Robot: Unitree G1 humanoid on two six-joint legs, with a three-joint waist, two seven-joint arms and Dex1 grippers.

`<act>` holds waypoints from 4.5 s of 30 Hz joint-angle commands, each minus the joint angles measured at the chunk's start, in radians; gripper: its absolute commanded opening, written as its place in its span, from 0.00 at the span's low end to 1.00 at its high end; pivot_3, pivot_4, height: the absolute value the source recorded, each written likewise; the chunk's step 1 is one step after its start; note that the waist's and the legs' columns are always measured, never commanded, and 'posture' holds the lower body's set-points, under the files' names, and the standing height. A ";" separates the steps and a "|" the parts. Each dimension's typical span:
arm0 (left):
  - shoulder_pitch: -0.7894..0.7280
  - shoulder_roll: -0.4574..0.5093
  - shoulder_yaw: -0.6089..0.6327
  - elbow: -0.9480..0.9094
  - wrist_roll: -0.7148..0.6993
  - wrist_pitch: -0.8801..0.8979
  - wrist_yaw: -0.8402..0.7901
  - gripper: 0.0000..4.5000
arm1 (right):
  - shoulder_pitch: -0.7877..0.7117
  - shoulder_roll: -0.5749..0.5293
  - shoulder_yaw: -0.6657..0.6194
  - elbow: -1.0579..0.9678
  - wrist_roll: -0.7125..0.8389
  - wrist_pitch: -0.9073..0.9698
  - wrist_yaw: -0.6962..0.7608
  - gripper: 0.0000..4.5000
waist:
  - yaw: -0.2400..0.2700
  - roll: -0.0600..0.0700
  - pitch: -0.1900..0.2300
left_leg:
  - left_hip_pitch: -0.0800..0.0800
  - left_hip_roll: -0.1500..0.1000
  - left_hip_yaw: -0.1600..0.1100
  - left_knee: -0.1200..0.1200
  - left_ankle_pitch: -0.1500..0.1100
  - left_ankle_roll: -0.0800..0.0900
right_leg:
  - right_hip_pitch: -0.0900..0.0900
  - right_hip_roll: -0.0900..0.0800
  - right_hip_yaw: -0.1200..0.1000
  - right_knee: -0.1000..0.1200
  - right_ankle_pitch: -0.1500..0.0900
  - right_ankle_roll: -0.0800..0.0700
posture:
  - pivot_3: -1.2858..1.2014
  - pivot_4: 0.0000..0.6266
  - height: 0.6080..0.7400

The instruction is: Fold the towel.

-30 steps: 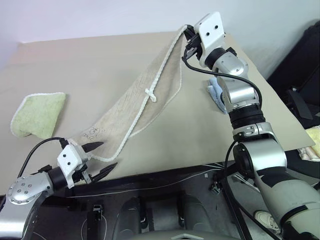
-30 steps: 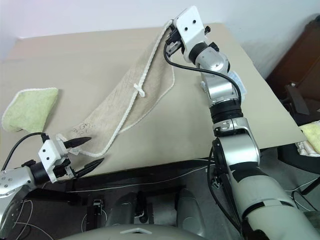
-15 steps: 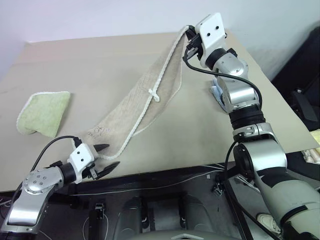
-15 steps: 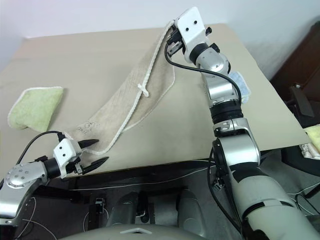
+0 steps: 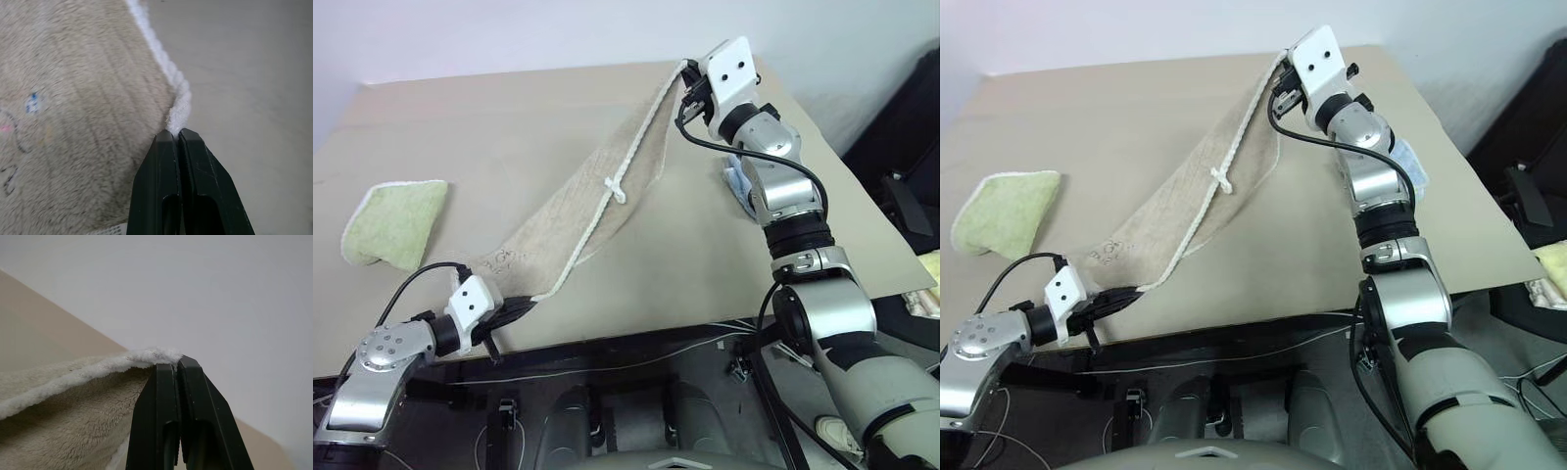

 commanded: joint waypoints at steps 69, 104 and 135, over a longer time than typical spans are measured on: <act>-0.190 0.404 0.370 0.408 -0.245 0.324 -0.544 0.01 | 0.997 -0.882 -0.215 -0.992 0.391 0.447 0.906 0.00 | 0.015 -0.006 0.005 | -0.001 -0.002 -0.003 0.005 -0.005 0.004 | -0.001 -0.005 -0.001 -0.003 -0.003 0.005 | 0.52 0.24 1.00; -0.580 0.130 0.158 0.900 -0.005 -0.230 -0.271 0.01 | 0.353 -0.392 0.069 -0.294 0.200 0.246 0.710 0.00 | 0.017 -0.007 0.004 | -0.004 -0.004 0.004 0.010 -0.003 0.007 | -0.001 -0.003 -0.003 0.004 0.000 0.007 | 0.52 0.24 1.00; -0.636 0.031 0.160 1.015 0.029 -0.335 -0.025 0.70 | 0.257 -0.265 0.022 0.017 0.132 0.139 0.609 0.69 | 0.011 -0.006 0.004 | -0.002 -0.003 0.001 0.018 -0.003 0.007 | 0.002 -0.003 -0.004 0.014 0.000 0.008 | 0.52 0.24 1.00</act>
